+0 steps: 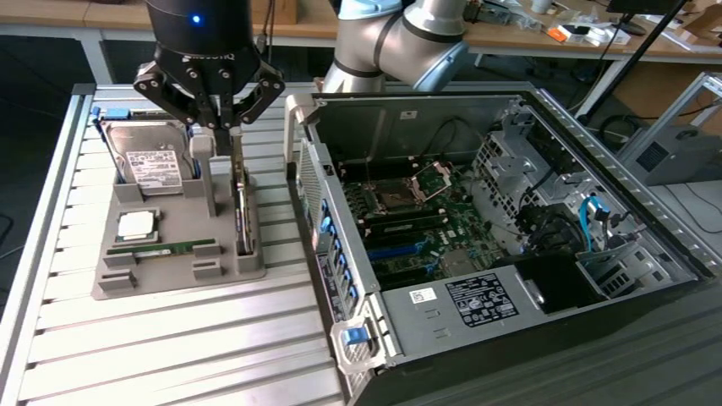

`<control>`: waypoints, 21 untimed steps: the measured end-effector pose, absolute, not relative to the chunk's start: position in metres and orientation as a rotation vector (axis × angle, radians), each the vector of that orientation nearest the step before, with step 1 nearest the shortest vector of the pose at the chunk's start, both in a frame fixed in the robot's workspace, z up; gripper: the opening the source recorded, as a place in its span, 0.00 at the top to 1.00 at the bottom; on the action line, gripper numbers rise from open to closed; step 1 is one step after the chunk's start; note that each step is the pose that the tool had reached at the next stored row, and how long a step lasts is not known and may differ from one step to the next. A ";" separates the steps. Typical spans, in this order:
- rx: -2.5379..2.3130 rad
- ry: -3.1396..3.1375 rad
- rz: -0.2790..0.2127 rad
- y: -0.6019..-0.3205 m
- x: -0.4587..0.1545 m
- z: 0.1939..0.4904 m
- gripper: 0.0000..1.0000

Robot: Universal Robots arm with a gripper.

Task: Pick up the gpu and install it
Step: 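Reach for the gpu, then pick up the gpu and move the gpu toward the slot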

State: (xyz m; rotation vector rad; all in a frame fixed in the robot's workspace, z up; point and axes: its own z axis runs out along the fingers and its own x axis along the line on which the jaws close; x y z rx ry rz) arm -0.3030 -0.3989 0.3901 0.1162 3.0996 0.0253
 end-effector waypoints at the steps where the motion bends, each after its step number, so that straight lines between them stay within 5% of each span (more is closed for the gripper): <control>1: 0.116 3.100 0.025 -0.399 -0.303 0.390 0.89; 14: 0.116 3.100 0.025 -0.399 -0.303 0.390 0.89; 17: 0.116 3.100 0.025 -0.399 -0.303 0.390 0.64; 21: 0.116 3.100 0.025 -0.399 -0.303 0.390 0.58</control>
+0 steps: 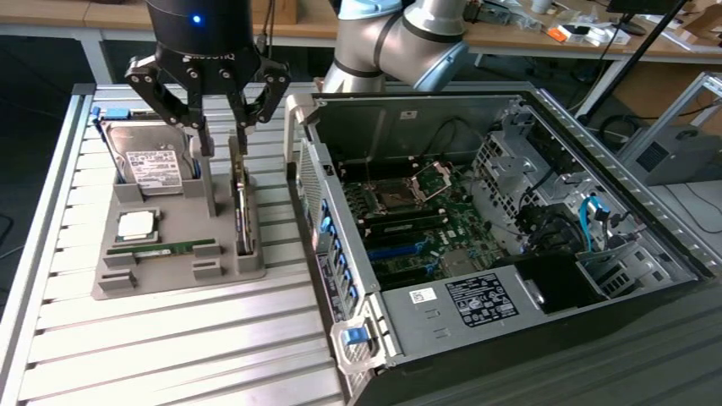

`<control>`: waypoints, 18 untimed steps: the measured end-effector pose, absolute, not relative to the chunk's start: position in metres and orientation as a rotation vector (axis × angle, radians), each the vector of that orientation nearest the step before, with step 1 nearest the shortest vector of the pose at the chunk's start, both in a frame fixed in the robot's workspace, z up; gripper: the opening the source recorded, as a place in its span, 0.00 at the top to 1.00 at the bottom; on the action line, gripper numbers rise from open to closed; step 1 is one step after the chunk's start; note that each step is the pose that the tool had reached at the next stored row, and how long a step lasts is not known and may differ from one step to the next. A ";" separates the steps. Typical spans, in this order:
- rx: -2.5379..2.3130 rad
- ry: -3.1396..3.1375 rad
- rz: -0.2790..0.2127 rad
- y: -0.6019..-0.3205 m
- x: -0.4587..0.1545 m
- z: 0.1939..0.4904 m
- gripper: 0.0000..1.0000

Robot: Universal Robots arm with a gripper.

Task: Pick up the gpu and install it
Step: 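Pick up the gpu and move the gpu toward the slot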

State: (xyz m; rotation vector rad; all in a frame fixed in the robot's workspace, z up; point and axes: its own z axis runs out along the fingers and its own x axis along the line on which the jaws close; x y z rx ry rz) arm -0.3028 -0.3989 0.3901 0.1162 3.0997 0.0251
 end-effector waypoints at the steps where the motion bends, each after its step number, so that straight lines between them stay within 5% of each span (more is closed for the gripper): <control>1: 0.116 3.100 0.025 -0.399 -0.303 0.390 0.58; 18: 0.116 3.101 0.025 -0.399 -0.303 0.364 0.58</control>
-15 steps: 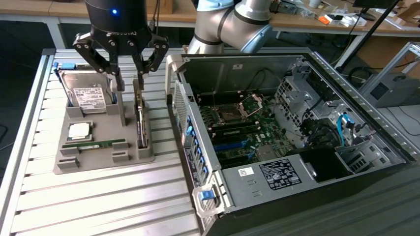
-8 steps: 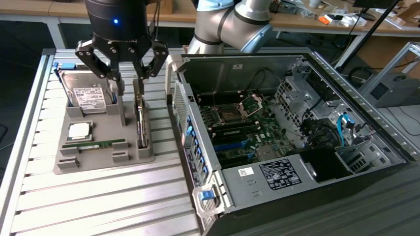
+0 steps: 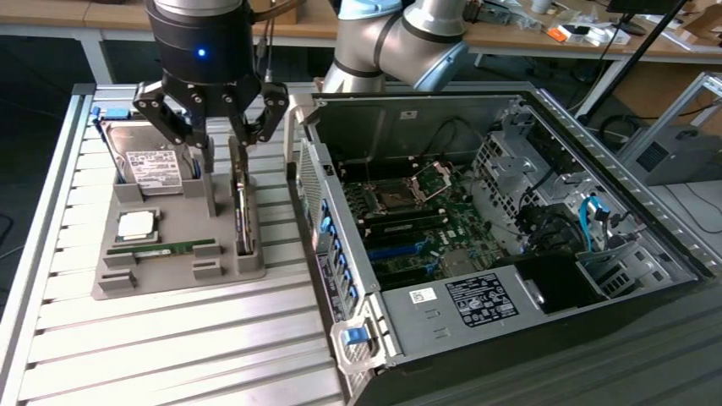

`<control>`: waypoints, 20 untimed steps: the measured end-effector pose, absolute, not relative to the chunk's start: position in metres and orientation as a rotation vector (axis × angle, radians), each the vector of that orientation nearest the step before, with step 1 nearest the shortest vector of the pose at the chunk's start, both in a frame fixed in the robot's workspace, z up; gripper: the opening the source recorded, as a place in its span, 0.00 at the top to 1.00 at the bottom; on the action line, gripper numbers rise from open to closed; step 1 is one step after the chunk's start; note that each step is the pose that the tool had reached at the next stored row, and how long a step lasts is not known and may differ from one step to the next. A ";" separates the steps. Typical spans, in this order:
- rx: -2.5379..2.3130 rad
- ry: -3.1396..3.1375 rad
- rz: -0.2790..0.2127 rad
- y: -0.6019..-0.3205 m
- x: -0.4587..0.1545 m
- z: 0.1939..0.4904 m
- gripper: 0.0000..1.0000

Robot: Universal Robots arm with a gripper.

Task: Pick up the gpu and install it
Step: 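Pick up the gpu and move the gpu toward the slot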

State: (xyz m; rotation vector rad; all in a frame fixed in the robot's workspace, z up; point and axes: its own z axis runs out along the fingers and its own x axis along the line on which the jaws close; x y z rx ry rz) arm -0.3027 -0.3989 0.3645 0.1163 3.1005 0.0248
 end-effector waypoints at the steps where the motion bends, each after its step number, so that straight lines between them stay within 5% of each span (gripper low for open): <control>1: 0.116 3.101 0.025 -0.399 -0.303 0.363 0.58; 20: 0.116 3.101 0.025 -0.399 -0.303 0.347 0.58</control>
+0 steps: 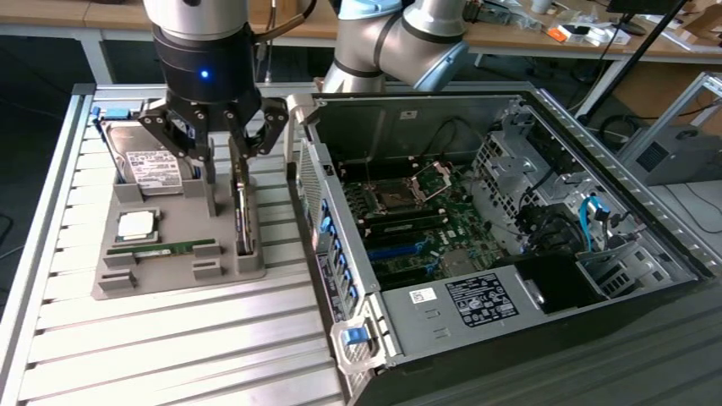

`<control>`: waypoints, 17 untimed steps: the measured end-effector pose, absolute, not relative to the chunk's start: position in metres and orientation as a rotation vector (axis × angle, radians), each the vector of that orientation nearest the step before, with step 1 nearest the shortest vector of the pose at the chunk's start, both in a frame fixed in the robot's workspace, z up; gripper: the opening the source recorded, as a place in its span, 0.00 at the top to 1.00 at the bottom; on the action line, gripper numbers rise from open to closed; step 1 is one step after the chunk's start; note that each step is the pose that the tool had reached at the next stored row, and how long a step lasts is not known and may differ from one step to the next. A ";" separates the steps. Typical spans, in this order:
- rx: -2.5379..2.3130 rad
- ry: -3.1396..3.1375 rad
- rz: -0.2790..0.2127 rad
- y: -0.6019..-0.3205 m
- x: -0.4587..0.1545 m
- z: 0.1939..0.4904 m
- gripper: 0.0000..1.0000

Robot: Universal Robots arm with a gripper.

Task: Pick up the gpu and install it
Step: 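Pick up the gpu and move the gpu toward the slot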

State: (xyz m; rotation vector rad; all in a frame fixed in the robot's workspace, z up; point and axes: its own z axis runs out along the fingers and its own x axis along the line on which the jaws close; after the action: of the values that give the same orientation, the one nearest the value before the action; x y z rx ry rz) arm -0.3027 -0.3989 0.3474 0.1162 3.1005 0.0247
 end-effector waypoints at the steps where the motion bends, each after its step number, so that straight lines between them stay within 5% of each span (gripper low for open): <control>1: 0.116 3.100 0.025 -0.399 -0.303 0.347 0.58; 17: 0.116 3.101 0.025 -0.399 -0.303 0.333 0.58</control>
State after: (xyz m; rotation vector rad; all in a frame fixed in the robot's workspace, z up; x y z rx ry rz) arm -0.3027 -0.3989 0.3326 0.1162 3.1006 0.0247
